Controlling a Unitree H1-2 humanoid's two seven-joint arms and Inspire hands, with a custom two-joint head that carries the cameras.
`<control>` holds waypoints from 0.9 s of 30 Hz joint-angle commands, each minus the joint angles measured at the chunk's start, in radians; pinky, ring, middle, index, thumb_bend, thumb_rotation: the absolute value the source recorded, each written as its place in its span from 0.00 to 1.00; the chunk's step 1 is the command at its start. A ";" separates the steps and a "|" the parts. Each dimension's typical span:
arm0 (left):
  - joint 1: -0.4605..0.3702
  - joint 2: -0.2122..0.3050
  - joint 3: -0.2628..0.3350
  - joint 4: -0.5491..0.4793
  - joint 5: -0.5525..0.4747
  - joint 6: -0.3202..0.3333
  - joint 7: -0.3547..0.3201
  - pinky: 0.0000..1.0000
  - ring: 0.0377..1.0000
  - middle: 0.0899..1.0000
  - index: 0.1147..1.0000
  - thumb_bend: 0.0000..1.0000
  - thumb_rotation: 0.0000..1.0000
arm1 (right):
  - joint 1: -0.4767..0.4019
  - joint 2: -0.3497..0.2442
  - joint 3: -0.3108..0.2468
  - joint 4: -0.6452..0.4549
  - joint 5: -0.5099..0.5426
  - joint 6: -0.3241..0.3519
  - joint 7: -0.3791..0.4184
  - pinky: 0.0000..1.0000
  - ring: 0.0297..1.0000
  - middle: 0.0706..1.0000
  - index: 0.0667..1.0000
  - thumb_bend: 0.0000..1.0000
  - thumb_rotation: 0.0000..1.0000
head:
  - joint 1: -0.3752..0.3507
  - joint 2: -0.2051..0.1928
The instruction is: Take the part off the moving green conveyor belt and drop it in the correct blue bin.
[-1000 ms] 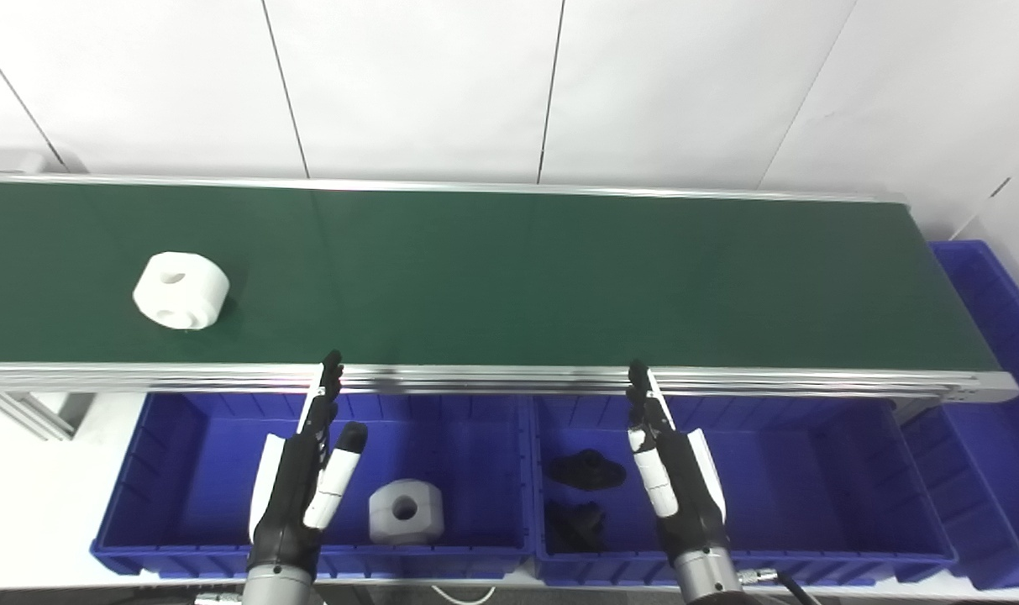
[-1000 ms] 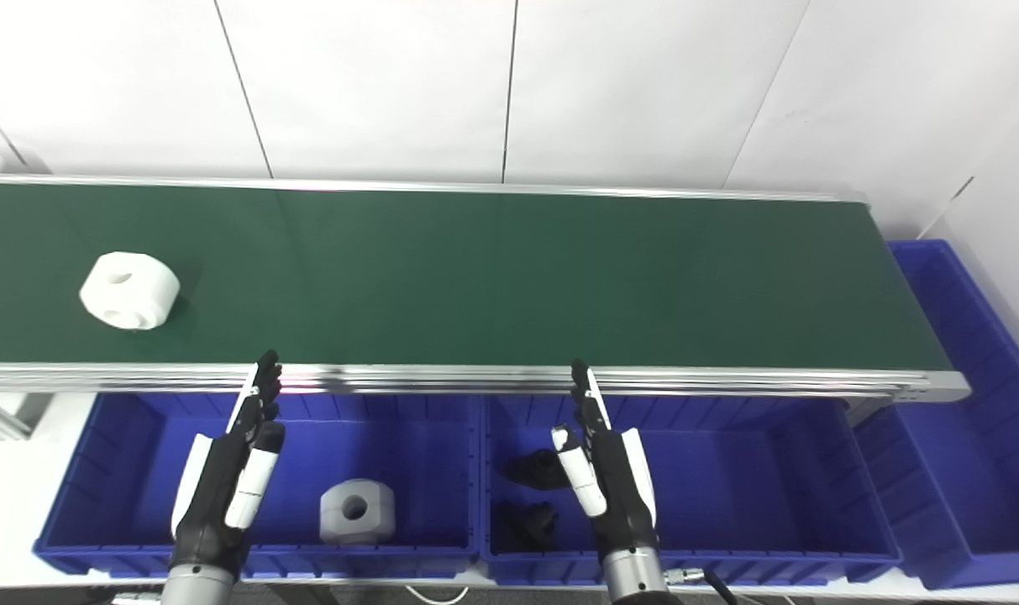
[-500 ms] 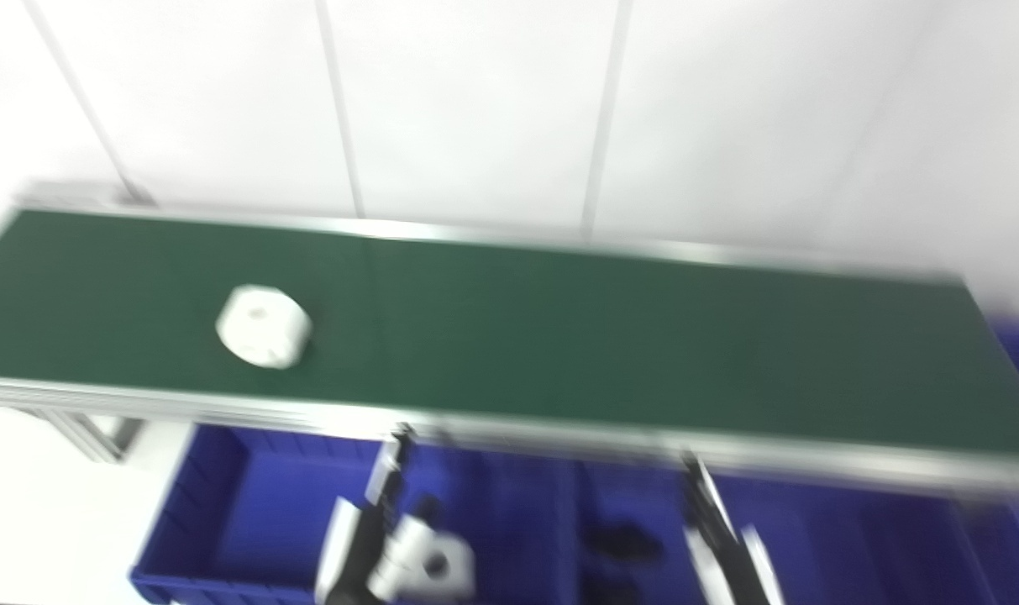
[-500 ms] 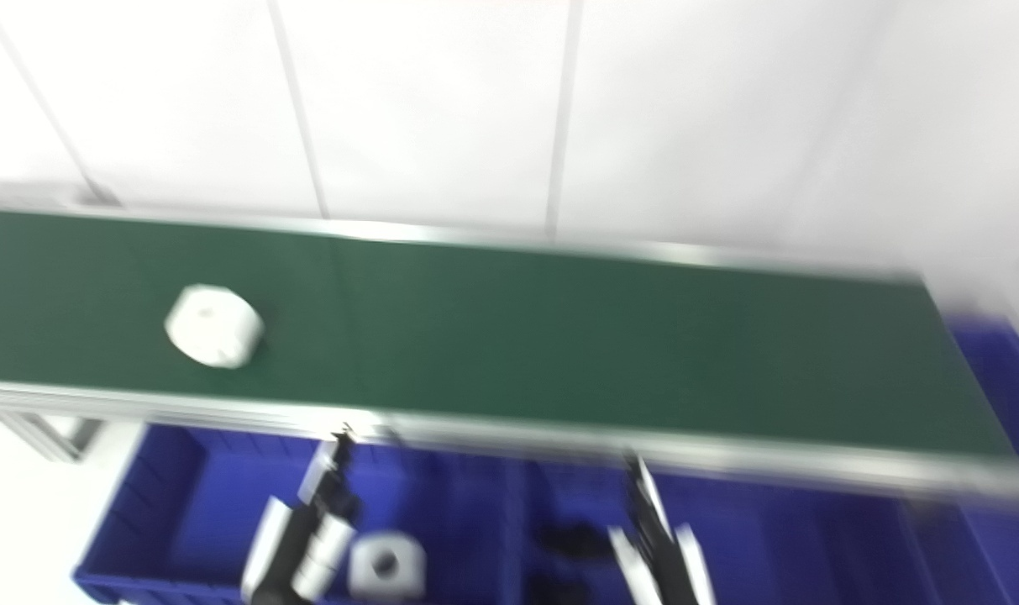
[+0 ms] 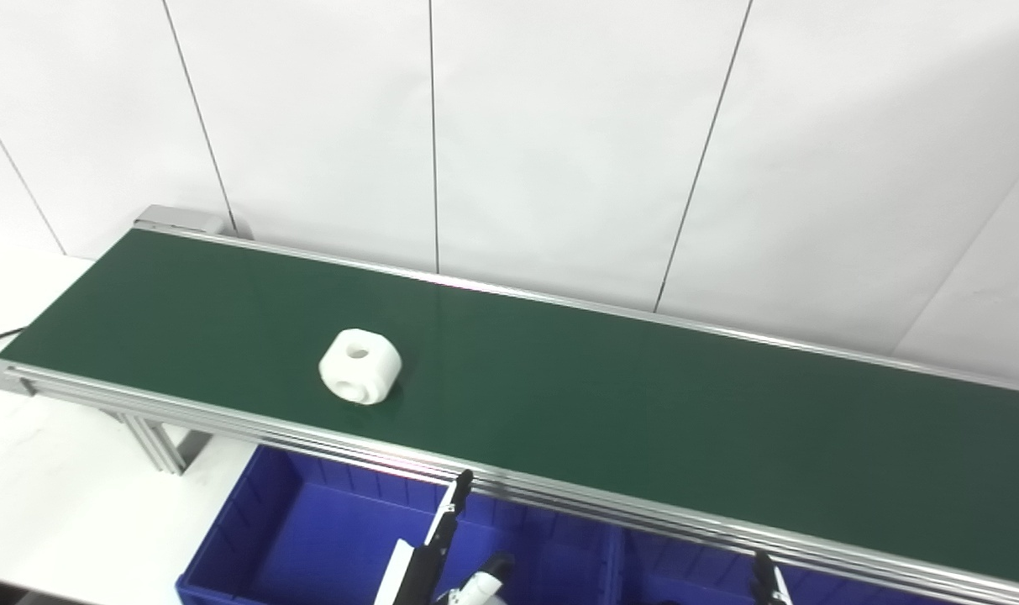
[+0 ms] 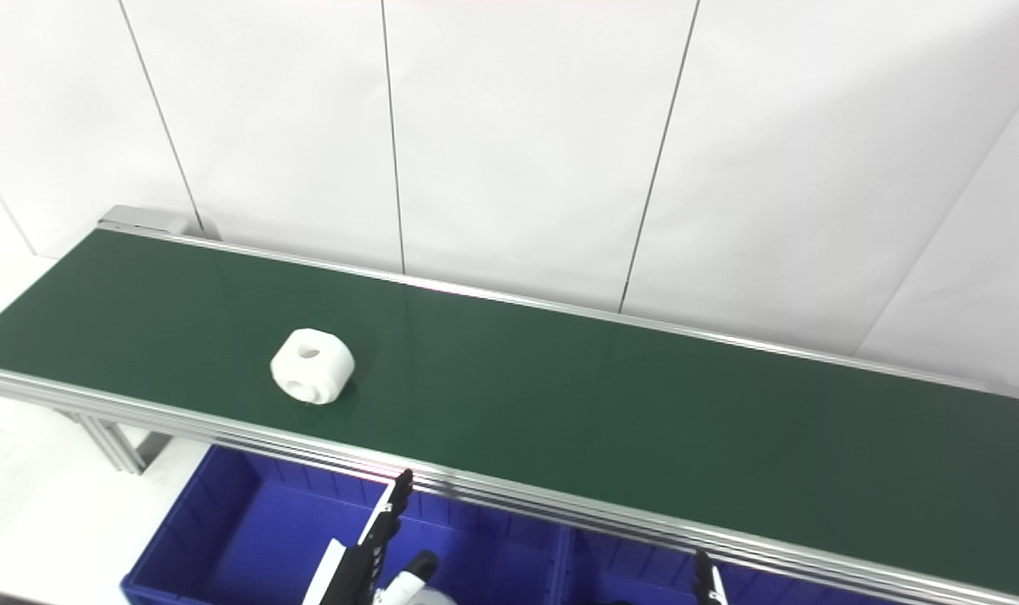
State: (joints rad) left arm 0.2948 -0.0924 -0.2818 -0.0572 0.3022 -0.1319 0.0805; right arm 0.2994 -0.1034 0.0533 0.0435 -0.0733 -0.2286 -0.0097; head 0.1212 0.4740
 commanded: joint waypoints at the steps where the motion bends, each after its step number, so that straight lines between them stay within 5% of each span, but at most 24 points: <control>1: -0.009 -0.030 -0.018 -0.024 0.014 -0.038 0.019 0.98 1.00 1.00 1.00 0.51 0.79 | -0.007 0.001 -0.006 -0.019 0.006 -0.066 0.004 1.00 1.00 1.00 1.00 0.84 1.00 | -0.002 0.003; 4: -0.010 -0.028 -0.022 -0.029 0.021 -0.047 0.016 0.98 1.00 1.00 1.00 0.55 0.79 | -0.009 0.002 -0.006 -0.021 0.005 -0.060 0.003 1.00 1.00 1.00 1.00 0.81 1.00 | 0.017 0.008; 11: -0.061 0.039 -0.055 -0.012 0.174 -0.212 0.052 1.00 0.98 0.99 1.00 0.67 0.69 | -0.022 -0.005 0.000 -0.003 -0.001 -0.080 0.010 1.00 1.00 1.00 1.00 0.79 1.00 | 0.030 0.007; 18: -0.134 0.089 -0.047 -0.018 0.265 -0.305 0.076 0.96 0.95 0.98 1.00 0.83 0.55 | -0.043 -0.001 0.006 0.004 0.002 -0.064 0.015 1.00 1.00 1.00 1.00 0.79 1.00 | -0.005 0.052; 24: -0.183 0.105 -0.019 -0.140 0.344 -0.325 0.091 0.62 0.77 0.83 0.86 0.95 0.36 | -0.041 -0.002 0.012 -0.013 0.039 -0.042 0.039 1.00 1.00 1.00 1.00 0.85 1.00 | 0.026 0.048; 27: -0.267 0.137 -0.012 -0.215 0.372 -0.238 -0.020 0.57 0.70 0.75 0.72 0.93 0.33 | -0.052 -0.006 0.011 -0.008 0.049 -0.047 0.055 1.00 1.00 1.00 1.00 0.83 1.00 | 0.035 0.070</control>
State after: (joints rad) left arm 0.0937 0.0264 -0.2957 -0.2217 0.6581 -0.3957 0.1044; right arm 0.2569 -0.1050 0.0665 0.0627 -0.0407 -0.2470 0.0315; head 0.1580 0.5338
